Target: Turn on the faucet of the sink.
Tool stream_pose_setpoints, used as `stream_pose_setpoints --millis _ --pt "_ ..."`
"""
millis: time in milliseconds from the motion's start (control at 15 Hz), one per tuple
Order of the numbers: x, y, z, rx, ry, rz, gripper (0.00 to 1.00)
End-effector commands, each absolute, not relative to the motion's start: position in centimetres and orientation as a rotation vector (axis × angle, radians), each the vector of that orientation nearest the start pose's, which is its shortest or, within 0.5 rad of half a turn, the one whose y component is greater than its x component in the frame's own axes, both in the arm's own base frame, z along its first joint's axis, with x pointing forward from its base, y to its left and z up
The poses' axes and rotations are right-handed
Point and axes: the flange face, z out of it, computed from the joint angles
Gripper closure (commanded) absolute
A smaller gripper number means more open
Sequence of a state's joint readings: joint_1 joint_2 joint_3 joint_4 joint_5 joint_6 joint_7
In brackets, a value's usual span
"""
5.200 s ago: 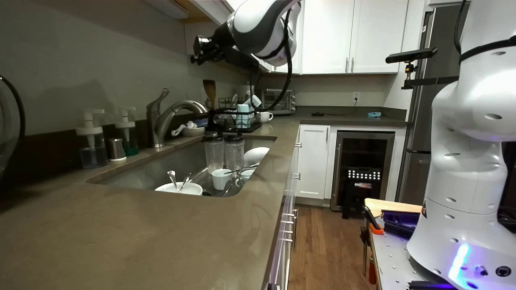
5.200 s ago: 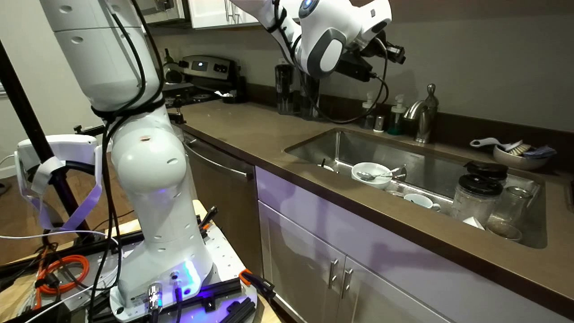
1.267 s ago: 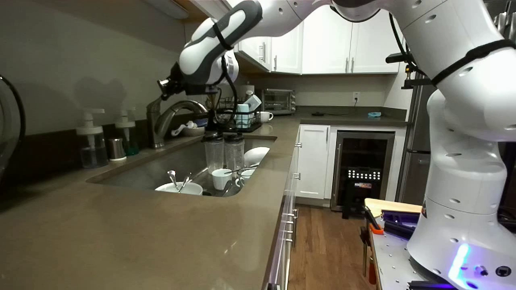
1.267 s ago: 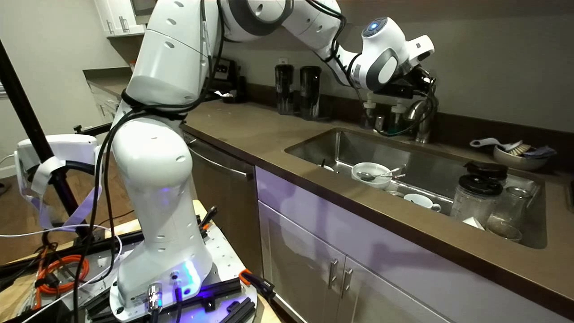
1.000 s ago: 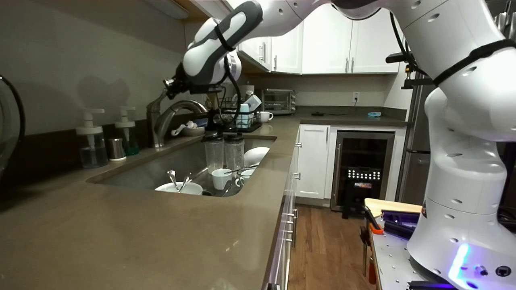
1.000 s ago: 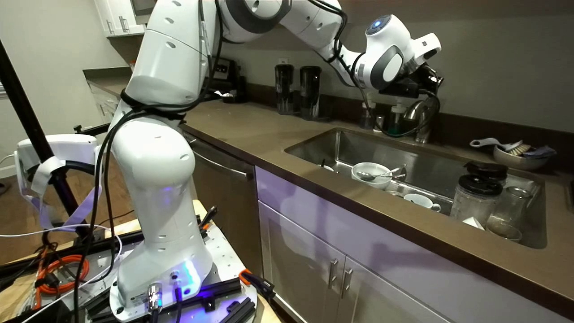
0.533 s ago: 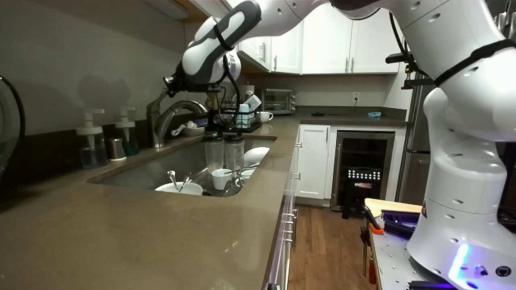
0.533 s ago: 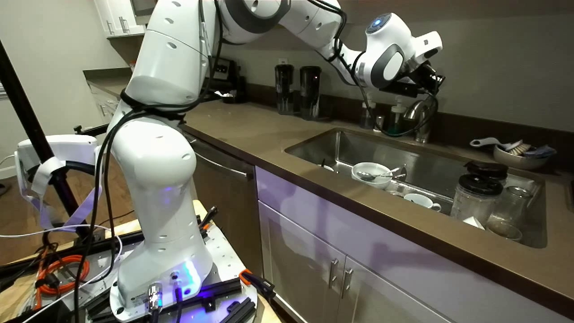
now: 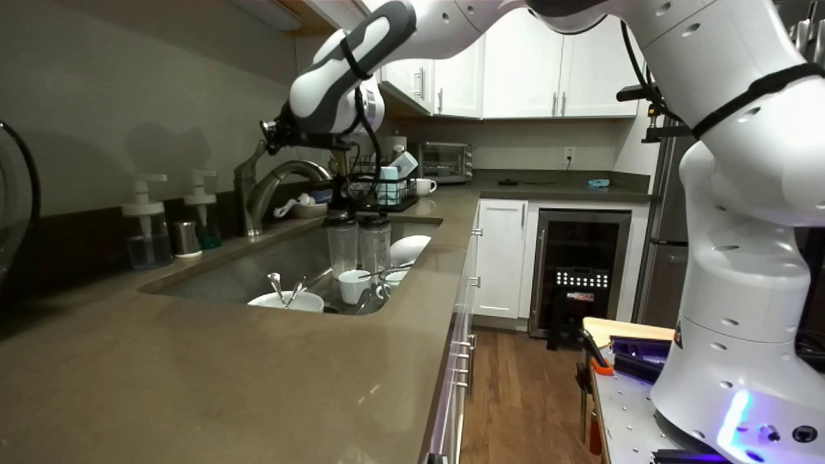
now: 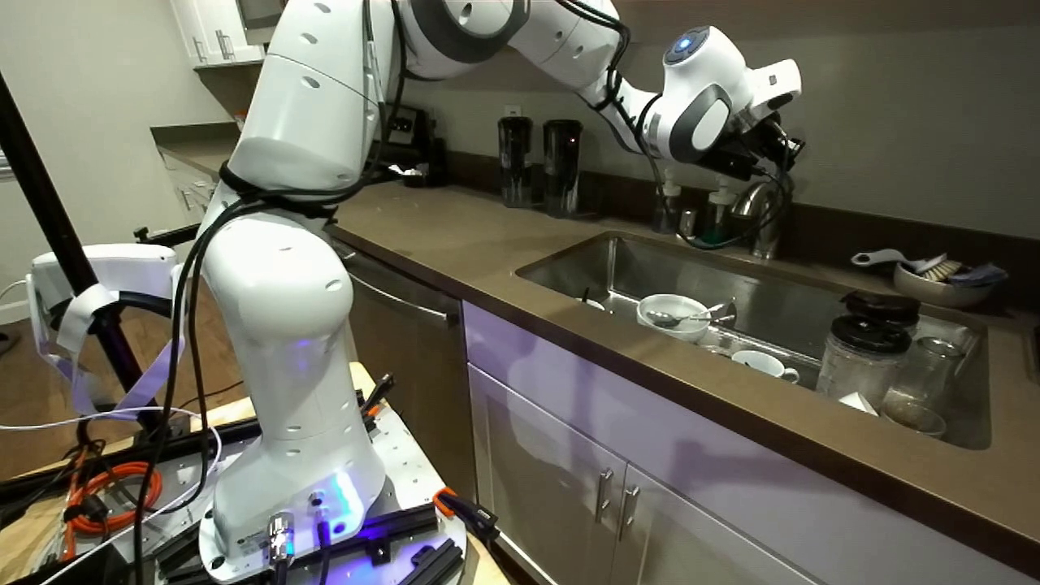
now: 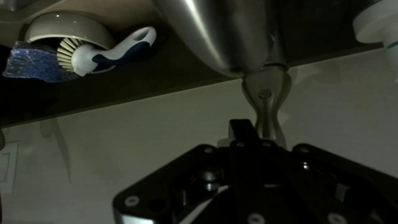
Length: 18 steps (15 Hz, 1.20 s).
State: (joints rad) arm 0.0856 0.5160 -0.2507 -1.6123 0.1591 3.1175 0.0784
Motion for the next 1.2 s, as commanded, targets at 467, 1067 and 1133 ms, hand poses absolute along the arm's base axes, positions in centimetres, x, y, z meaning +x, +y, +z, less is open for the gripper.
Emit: stream_pose_setpoints --millis 467,1067,1133 --pt "72.6 -8.6 46.1 -2.611 0.424 -1.682 1.00" --pt "72.5 -8.7 47.0 -2.836 0.355 -1.576 1.00" --pt "72.6 -8.5 47.3 -2.845 0.360 -1.538 1.00"
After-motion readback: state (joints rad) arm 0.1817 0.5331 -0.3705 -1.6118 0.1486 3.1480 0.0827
